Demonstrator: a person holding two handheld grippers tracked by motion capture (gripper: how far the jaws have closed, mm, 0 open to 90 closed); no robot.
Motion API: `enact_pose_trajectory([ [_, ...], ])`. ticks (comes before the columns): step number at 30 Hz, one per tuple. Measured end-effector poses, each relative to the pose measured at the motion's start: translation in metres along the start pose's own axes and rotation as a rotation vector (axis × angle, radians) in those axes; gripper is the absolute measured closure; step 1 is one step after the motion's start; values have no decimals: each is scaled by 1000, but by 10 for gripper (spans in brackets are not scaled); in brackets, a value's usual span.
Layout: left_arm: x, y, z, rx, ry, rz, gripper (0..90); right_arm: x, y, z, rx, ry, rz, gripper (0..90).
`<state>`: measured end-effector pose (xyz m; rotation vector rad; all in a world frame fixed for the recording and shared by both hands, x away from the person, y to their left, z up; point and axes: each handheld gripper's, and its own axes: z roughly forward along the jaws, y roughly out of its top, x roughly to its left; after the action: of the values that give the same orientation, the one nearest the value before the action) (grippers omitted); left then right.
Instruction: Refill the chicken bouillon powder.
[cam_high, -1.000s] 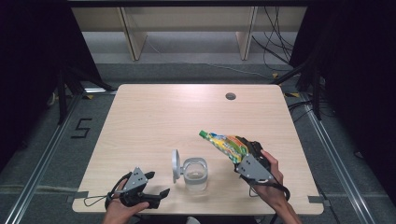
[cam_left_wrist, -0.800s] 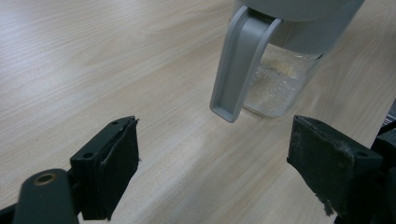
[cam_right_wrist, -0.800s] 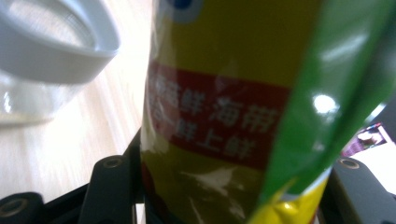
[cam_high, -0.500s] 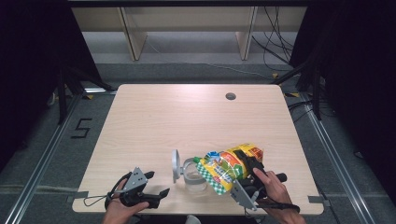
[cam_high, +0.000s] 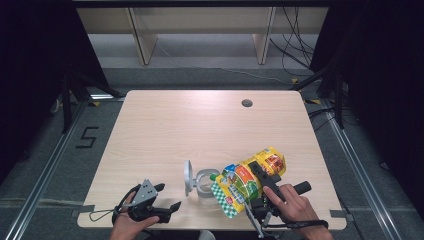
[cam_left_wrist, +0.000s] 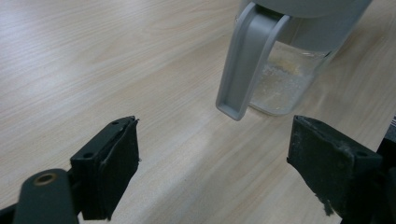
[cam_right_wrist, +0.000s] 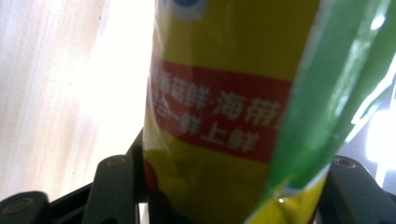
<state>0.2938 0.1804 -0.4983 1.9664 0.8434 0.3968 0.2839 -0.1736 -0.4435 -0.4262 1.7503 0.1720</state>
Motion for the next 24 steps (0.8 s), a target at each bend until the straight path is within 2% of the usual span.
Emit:
enact_pose_trajectory([
  [2,0,-1,0,5,6,-20,160,-3,-1,-1,4,-6,-47,453],
  [3,1,0,0,2,7,0,160,-5,0,-2,5,-18,-76,453],
  [4,1,-1,0,3,7,-3,160,-6,-1,-3,12,-18,-83,454],
  [5,1,-1,0,5,8,2,160,-3,-2,-5,33,3,-57,458],
  [6,-1,-1,1,2,6,-28,160,-3,-2,-6,40,5,-71,468],
  [7,-1,-1,1,5,7,-20,160,-5,-3,-7,38,9,-100,471],
  [8,0,0,1,0,4,3,160,-5,-3,-7,36,11,-106,472],
  [10,-2,-1,1,6,3,-21,160,-6,-3,-8,36,14,-122,474],
  [11,-1,0,1,11,6,2,160,-5,-4,-6,25,12,-125,475],
  [14,-1,0,1,11,8,1,160,-6,-2,-6,28,15,-145,476],
  [15,0,0,1,12,5,9,160,-9,-1,-5,11,9,-189,477],
  [16,0,0,1,11,6,9,161,-8,-1,-6,21,11,-183,477],
  [18,0,-1,1,4,4,-5,160,-11,1,-6,15,16,-216,494],
  [21,0,0,1,4,7,5,161,-16,2,-6,19,15,-261,502],
  [22,-1,0,1,4,5,1,161,-17,2,-6,17,14,-275,504],
  [23,-2,-1,1,6,5,-23,161,-18,2,-6,22,16,-275,506],
  [24,-1,0,1,5,3,-1,162,-19,2,-6,19,14,-284,508],
])
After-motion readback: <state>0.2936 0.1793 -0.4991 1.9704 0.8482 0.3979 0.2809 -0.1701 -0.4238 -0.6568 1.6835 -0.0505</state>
